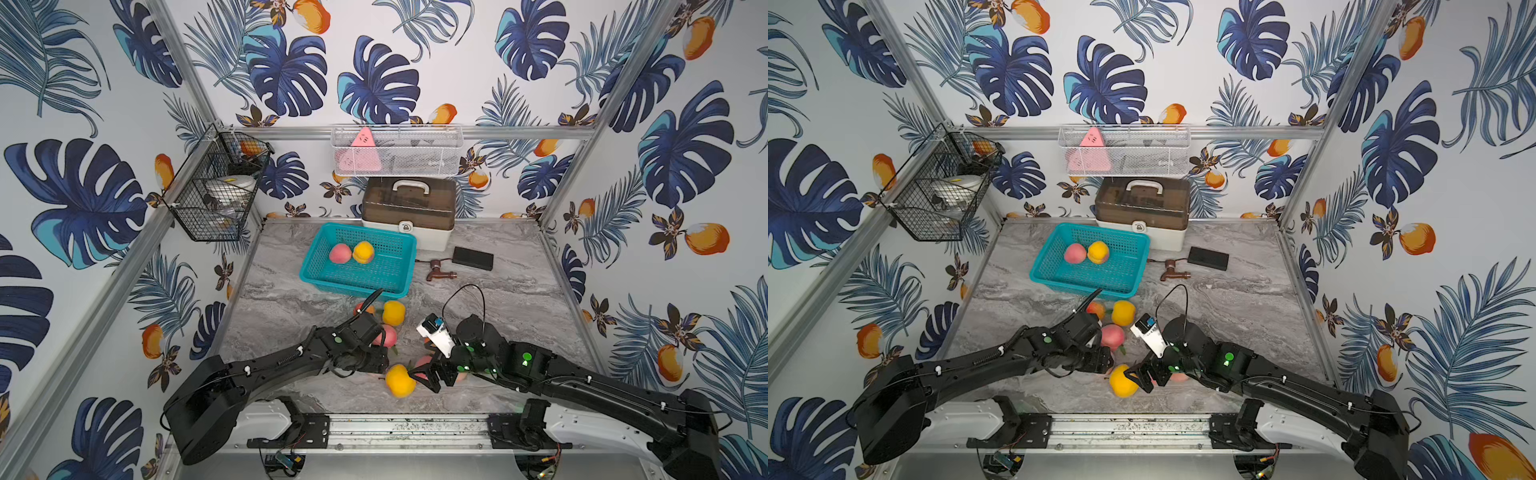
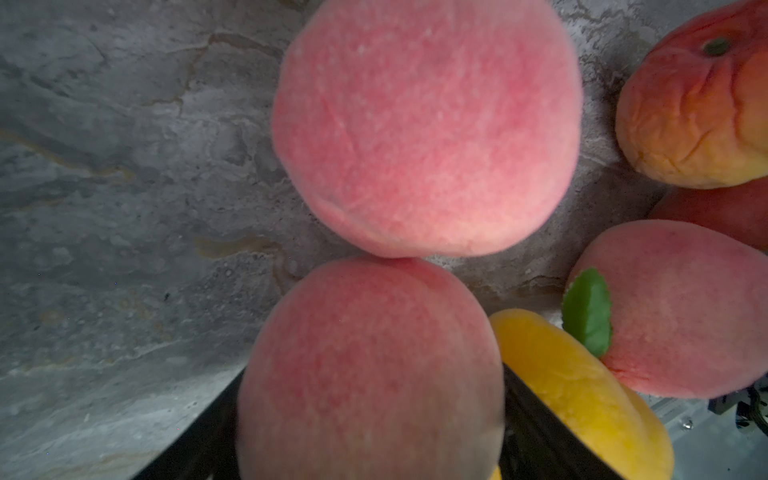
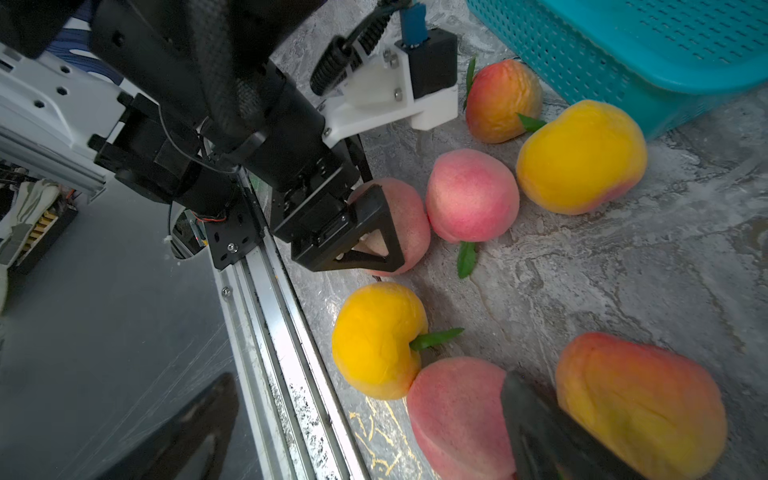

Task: Put the peaches into the basket
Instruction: Pick up the peach from the center of the board, then place the peach in the basket.

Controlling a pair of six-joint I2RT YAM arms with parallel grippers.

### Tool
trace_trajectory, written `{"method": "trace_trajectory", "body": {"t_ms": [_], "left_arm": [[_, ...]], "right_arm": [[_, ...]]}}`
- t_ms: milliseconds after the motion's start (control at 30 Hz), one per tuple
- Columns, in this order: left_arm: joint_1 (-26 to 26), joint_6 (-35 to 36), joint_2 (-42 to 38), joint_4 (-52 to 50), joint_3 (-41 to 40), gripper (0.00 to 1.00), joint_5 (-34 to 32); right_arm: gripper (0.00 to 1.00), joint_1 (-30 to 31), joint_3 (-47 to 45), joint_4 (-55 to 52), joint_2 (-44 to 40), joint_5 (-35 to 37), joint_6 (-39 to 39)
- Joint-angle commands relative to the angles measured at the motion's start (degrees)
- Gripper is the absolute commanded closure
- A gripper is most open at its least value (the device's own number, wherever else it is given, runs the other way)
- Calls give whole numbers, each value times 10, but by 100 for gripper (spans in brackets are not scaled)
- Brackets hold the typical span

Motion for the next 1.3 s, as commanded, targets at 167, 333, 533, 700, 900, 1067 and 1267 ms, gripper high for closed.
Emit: {"method": "trace_trajectory", "body": {"t_ms": [167, 333, 533, 700, 900, 1067, 1267], "left_arm": [[0, 8, -29, -50, 25, 21, -24], [0, 9, -44, -70, 36, 21, -36], [-1, 4, -73, -94, 51, 22, -41], [0, 9, -90, -123, 71, 21, -50], [0, 24, -81, -147, 119, 21, -57], [17, 46, -54, -158, 173, 21, -57], [86, 90, -13, -165, 247, 21, -21]], "right_arm": [[0, 1, 10, 9, 2, 9, 3], [0, 1, 16, 7, 0, 22, 3], [0, 0, 36, 2, 10, 30, -7], [0, 1, 55, 7, 27, 26, -6], [0, 1, 63, 12, 32, 46, 2], [0, 0, 79, 23, 43, 54, 10], [0, -13, 116, 28, 66, 53, -18]]}}
